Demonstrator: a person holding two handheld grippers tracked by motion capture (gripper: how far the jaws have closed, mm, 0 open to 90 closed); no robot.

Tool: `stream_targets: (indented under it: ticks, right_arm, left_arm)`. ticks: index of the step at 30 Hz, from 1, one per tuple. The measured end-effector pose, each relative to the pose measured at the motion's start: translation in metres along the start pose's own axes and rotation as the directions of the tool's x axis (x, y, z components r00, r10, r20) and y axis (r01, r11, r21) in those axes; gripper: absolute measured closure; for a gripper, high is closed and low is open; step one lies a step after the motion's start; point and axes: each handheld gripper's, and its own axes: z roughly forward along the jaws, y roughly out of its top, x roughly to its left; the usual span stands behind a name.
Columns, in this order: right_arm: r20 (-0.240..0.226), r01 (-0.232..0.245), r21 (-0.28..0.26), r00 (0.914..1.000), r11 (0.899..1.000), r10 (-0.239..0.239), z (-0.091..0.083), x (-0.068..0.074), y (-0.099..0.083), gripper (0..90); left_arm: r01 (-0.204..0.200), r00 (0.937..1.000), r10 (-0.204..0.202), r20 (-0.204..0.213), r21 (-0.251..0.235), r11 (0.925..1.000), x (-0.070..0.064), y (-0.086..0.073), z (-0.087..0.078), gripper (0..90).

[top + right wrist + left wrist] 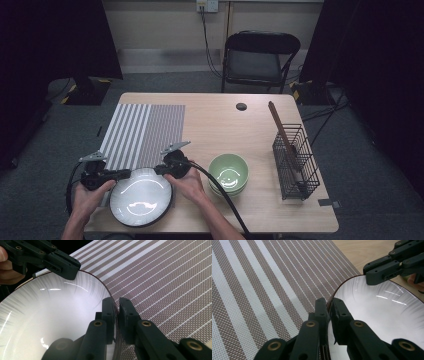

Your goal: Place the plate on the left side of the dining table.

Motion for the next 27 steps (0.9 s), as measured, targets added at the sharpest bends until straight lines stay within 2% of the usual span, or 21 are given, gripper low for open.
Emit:
stream_targets:
  ticks: [9,12,17,27]
  right_arm:
    - [-0.007,0.001,-0.006,1.0,1.0,-0.001,0.0007,-0.0008,-0.0004,83.5]
    - [0.008,0.014,-0.009,0.9999,1.0,-0.013,0.0011,0.0017,-0.0003,83.6]
    - [0.008,0.01,-0.015,0.9999,1.0,-0.01,0.0011,0.0014,-0.0011,83.6]
    - [0.006,0.017,-0.017,0.9998,1.0,-0.017,0.0018,0.0013,0.0018,84.0]
  left_arm:
    - [0.007,1.0,-0.007,-0.004,-0.009,0.9999,-0.0014,0.0004,0.0014,83.7]
    - [-0.004,1.0,0.003,-0.008,-0.001,1.0,-0.0016,0.0014,0.0011,83.8]
    - [-0.007,0.9999,0.007,-0.012,-0.001,1.0,-0.002,0.0013,0.001,83.8]
    - [-0.01,0.9999,0.01,0.002,-0.004,0.9999,-0.0007,0.0042,0.0018,84.0]
